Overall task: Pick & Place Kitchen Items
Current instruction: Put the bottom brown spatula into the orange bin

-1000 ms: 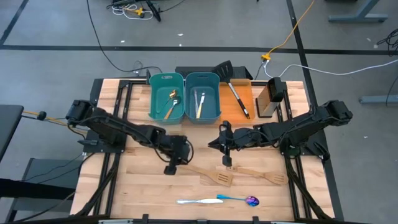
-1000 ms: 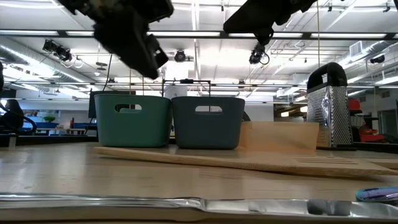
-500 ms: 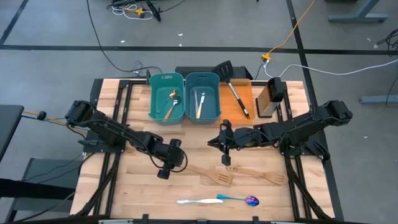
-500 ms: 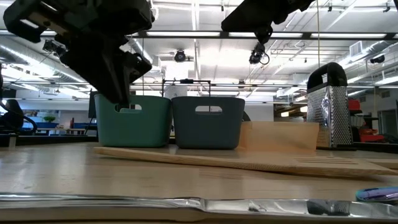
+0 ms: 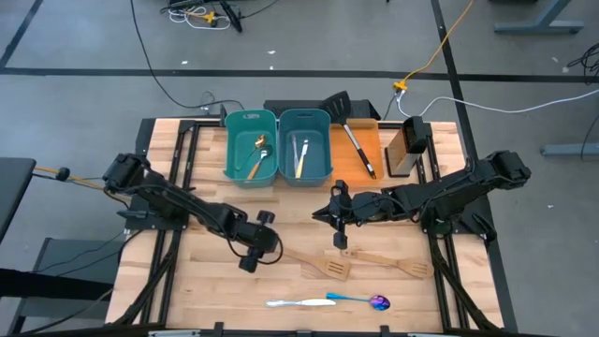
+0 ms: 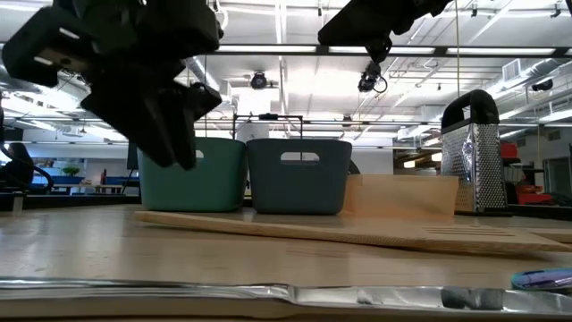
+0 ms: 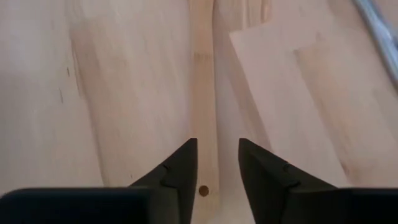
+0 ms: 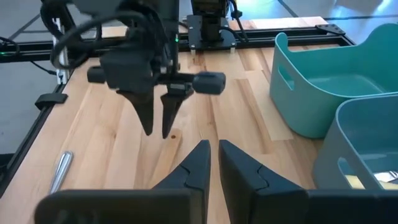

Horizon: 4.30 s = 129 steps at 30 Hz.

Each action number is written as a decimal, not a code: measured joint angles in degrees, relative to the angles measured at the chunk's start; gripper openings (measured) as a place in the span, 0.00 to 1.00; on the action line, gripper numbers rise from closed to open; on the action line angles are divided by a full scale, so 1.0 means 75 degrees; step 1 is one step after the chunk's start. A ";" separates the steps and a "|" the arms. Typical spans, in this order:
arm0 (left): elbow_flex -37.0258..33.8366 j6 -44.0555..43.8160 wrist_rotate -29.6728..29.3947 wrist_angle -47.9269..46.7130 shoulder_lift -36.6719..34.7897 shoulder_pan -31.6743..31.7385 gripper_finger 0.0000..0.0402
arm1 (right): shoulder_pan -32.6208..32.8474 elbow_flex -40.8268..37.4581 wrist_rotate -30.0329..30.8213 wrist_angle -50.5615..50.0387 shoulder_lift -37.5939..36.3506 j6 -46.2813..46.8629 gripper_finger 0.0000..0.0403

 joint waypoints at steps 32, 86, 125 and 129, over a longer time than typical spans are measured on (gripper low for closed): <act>0.0038 -0.0246 -0.0266 0.0690 0.1565 0.0015 0.50 | 0.0002 0.0000 -0.0001 0.0093 0.0002 0.0074 0.11; -0.0017 -0.0761 -0.0376 0.0523 0.1047 0.0041 0.25 | 0.0000 0.0000 0.0353 0.0130 0.0003 -0.0280 0.11; 0.0000 -0.0563 -0.3029 -0.0502 -0.3204 -0.1411 0.25 | -0.0860 0.0000 0.1049 0.0049 0.0003 -0.0291 0.11; 0.0000 -0.0459 -0.3676 -0.0350 -0.3592 -0.1402 0.25 | -0.0857 0.0000 0.0475 0.0301 0.0003 -0.0466 0.11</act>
